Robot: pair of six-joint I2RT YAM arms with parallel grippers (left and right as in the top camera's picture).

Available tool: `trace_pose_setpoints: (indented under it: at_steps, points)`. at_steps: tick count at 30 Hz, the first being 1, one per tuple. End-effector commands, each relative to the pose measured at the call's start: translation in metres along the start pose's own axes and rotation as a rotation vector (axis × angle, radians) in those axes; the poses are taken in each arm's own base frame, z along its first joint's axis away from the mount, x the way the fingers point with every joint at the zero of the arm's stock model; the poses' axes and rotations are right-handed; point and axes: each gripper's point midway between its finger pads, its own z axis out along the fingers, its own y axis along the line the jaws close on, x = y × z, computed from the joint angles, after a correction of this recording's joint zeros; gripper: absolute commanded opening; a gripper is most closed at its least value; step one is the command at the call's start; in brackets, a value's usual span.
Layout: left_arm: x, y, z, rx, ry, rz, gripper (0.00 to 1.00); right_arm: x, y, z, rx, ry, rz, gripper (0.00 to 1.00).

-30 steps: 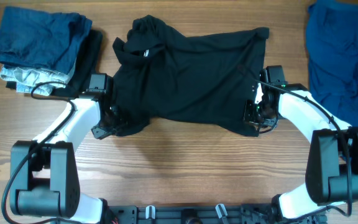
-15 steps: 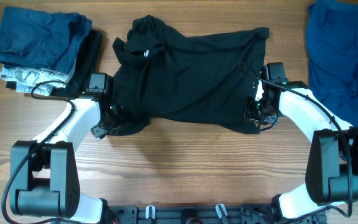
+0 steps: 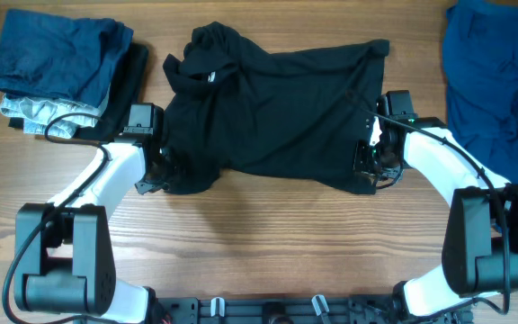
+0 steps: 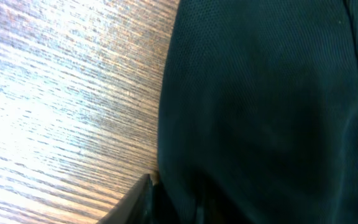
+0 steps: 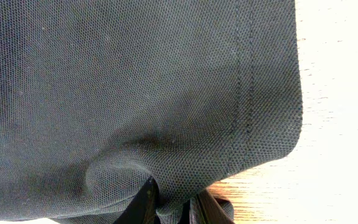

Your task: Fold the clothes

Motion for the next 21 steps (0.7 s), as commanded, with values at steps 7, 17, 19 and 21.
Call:
trace_pose_setpoints:
  at_steps: [7, 17, 19, 21]
  points:
    - [-0.032, -0.024, -0.051, 0.071, -0.081, 0.061, 0.04, -0.035, 0.025, -0.042, -0.085, -0.110, -0.031, 0.04]
    - [-0.100, -0.067, -0.246, 0.242, -0.439, 0.139, 0.04, -0.083, -0.010, -0.213, 0.011, -0.427, -0.080, 0.05]
    - [-0.104, -0.070, -0.268, 0.267, -0.488, 0.140, 0.04, -0.087, -0.024, -0.248, 0.022, -0.496, -0.049, 0.04]
    - [-0.106, -0.071, -0.283, 0.286, -0.524, 0.140, 0.04, -0.088, -0.030, -0.279, 0.014, -0.564, -0.049, 0.04]
